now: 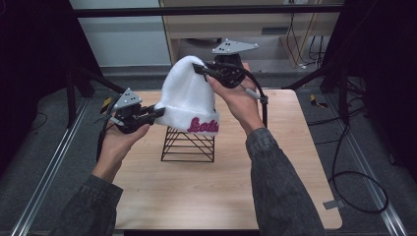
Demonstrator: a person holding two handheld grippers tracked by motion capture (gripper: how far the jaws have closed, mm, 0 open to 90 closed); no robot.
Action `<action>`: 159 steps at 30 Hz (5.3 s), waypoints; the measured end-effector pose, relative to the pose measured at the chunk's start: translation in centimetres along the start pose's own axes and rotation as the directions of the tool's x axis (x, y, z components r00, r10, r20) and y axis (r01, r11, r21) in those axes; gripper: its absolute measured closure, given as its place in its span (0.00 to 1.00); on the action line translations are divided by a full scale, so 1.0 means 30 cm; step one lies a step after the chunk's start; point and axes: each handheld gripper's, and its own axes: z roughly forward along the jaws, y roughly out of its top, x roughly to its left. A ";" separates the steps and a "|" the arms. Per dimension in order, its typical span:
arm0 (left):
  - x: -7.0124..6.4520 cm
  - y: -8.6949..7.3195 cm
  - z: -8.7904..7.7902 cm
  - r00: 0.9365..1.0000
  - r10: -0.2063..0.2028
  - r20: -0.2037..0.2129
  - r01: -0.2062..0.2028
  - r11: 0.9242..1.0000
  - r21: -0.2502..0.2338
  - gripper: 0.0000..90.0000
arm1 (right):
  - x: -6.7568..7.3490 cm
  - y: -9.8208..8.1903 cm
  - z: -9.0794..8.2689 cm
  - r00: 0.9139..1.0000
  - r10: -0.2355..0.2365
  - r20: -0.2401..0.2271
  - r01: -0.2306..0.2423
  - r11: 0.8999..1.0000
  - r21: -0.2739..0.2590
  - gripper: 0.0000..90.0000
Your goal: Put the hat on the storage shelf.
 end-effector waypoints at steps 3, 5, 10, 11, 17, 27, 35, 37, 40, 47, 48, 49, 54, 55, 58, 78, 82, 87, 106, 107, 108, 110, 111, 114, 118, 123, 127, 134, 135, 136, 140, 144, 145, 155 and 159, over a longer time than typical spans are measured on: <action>0.008 -0.012 0.010 1.000 -0.009 0.000 0.009 1.000 0.004 0.82 | -0.004 -0.014 0.017 1.000 0.002 -0.001 -0.002 1.000 0.008 0.92; 0.015 -0.020 0.019 1.000 -0.021 -0.006 0.021 1.000 0.005 0.82 | -0.010 -0.023 0.029 1.000 -0.002 0.001 0.002 1.000 0.019 0.92; 0.029 -0.038 0.034 0.999 -0.036 -0.012 0.036 0.999 0.007 0.82 | -0.021 -0.043 0.046 1.000 0.008 0.002 -0.008 0.999 0.031 0.92; 0.032 -0.043 0.035 0.999 -0.039 -0.012 0.039 0.999 0.006 0.82 | -0.020 -0.045 0.047 1.000 0.011 0.000 -0.011 0.999 0.030 0.92; 0.044 -0.067 0.027 0.999 -0.045 -0.016 0.045 0.999 0.006 0.83 | -0.008 -0.053 0.049 1.000 0.001 -0.014 -0.001 1.000 0.029 0.92; 0.051 -0.101 0.032 0.999 -0.039 -0.025 0.040 0.999 0.021 0.85 | 0.029 -0.056 0.050 0.999 -0.030 -0.038 0.031 0.999 0.043 0.92; 0.038 -0.148 0.019 0.999 -0.035 -0.008 0.036 0.999 0.022 0.85 | 0.064 -0.068 0.039 0.996 -0.068 -0.061 0.072 0.995 0.067 0.92; 0.037 -0.157 0.017 0.999 -0.036 -0.008 0.036 0.999 0.025 0.85 | 0.071 -0.069 0.038 0.995 -0.082 -0.063 0.086 0.993 0.076 0.92; 0.038 -0.168 0.015 0.999 -0.034 -0.005 0.034 0.999 0.027 0.85 | 0.078 -0.074 0.038 0.994 -0.082 -0.068 0.087 0.993 0.081 0.92; 0.045 -0.200 0.027 0.999 -0.035 -0.005 0.035 0.998 0.050 0.85 | 0.092 -0.102 0.044 0.993 -0.082 -0.080 0.091 0.989 0.114 0.91; 0.043 -0.205 0.027 0.999 -0.033 -0.002 0.034 0.998 0.054 0.85 | 0.092 -0.106 0.044 0.993 -0.083 -0.083 0.092 0.989 0.118 0.91; 0.041 -0.212 0.027 0.999 -0.035 0.000 0.035 0.998 0.052 0.85 | 0.093 -0.111 0.044 0.993 -0.080 -0.085 0.090 0.988 0.121 0.91; 0.048 -0.236 0.029 0.999 -0.040 -0.002 0.040 0.997 0.061 0.85 | 0.099 -0.124 0.041 0.992 -0.087 -0.093 0.099 0.985 0.140 0.91; 0.049 -0.241 0.030 0.999 -0.043 -0.002 0.043 0.997 0.061 0.85 | 0.101 -0.127 0.041 0.992 -0.087 -0.094 0.101 0.984 0.145 0.91; 0.047 -0.252 0.037 0.999 -0.034 -0.002 0.034 0.997 0.075 0.85 | 0.105 -0.137 0.042 0.991 -0.089 -0.096 0.104 0.982 0.160 0.91; 0.040 -0.336 0.061 1.000 -0.029 0.004 0.028 0.992 0.126 0.85 | 0.127 -0.208 0.069 0.991 -0.073 -0.116 0.099 0.965 0.243 0.91; 0.042 -0.356 0.068 0.999 -0.036 0.009 0.035 0.990 0.136 0.85 | 0.135 -0.218 0.076 0.990 -0.071 -0.121 0.101 0.960 0.262 0.91; 0.041 -0.384 0.079 0.999 -0.033 0.017 0.030 0.986 0.164 0.85 | 0.143 -0.245 0.088 0.989 -0.067 -0.130 0.102 0.953 0.286 0.91; 0.048 -0.449 0.109 0.998 -0.052 0.037 0.043 0.978 0.204 0.85 | 0.160 -0.299 0.116 0.988 -0.046 -0.149 0.096 0.933 0.347 0.90; 0.049 -0.451 0.109 0.998 -0.053 0.035 0.045 0.978 0.206 0.85 | 0.161 -0.300 0.118 0.988 -0.049 -0.149 0.099 0.933 0.347 0.90; 0.050 -0.453 0.110 0.998 -0.052 0.035 0.044 0.977 0.207 0.85 | 0.163 -0.300 0.120 0.987 -0.048 -0.153 0.100 0.932 0.349 0.90; 0.051 -0.457 0.111 0.998 -0.053 0.034 0.044 0.977 0.211 0.85 | 0.167 -0.301 0.124 0.986 -0.046 -0.157 0.100 0.930 0.354 0.90; 0.052 -0.459 0.111 0.998 -0.054 0.034 0.045 0.976 0.213 0.85 | 0.169 -0.302 0.126 0.986 -0.047 -0.160 0.102 0.928 0.358 0.90; 0.055 -0.463 0.111 0.998 -0.056 0.032 0.048 0.975 0.217 0.85 | 0.176 -0.305 0.132 0.985 -0.048 -0.164 0.106 0.924 0.367 0.89; 0.057 -0.466 0.111 0.998 -0.057 0.032 0.048 0.974 0.221 0.85 | 0.179 -0.308 0.134 0.985 -0.048 -0.166 0.107 0.923 0.368 0.88; 0.059 -0.474 0.113 0.998 -0.063 0.032 0.054 0.973 0.224 0.84 | 0.182 -0.309 0.135 0.984 -0.048 -0.170 0.110 0.921 0.375 0.88; 0.065 -0.484 0.109 0.997 -0.073 0.028 0.064 0.972 0.225 0.84 | 0.188 -0.316 0.135 0.984 -0.048 -0.174 0.112 0.919 0.378 0.87; 0.071 -0.488 0.096 0.997 -0.076 0.018 0.070 0.973 0.221 0.83 | 0.192 -0.322 0.135 0.984 -0.041 -0.176 0.107 0.919 0.380 0.84; 0.072 -0.489 0.092 0.997 -0.080 0.015 0.075 0.974 0.216 0.83 | 0.194 -0.322 0.135 0.984 -0.040 -0.176 0.106 0.918 0.383 0.82; 0.075 -0.489 0.086 0.997 -0.079 0.014 0.074 0.974 0.215 0.83 | 0.196 -0.322 0.135 0.984 -0.041 -0.175 0.107 0.917 0.385 0.80; 0.086 -0.492 0.063 0.997 -0.082 0.000 0.080 0.975 0.206 0.83 | 0.208 -0.323 0.135 0.984 -0.039 -0.175 0.106 0.916 0.388 0.74; 0.091 -0.487 0.042 0.997 -0.073 -0.014 0.074 0.978 0.195 0.81 | 0.215 -0.320 0.132 0.984 -0.042 -0.174 0.107 0.918 0.381 0.72; 0.091 -0.486 0.037 0.997 -0.069 -0.018 0.071 0.979 0.193 0.81 | 0.217 -0.318 0.131 0.984 -0.042 -0.172 0.106 0.919 0.380 0.71; 0.111 -0.499 0.016 0.993 -0.057 -0.104 0.082 0.964 0.252 0.32 | 0.219 -0.298 0.082 0.990 -0.044 -0.131 0.087 0.934 0.345 0.50; 0.109 -0.531 0.025 0.992 -0.033 -0.123 0.071 0.947 0.313 0.14 | 0.213 -0.292 0.053 0.995 -0.047 -0.087 0.072 0.944 0.320 0.36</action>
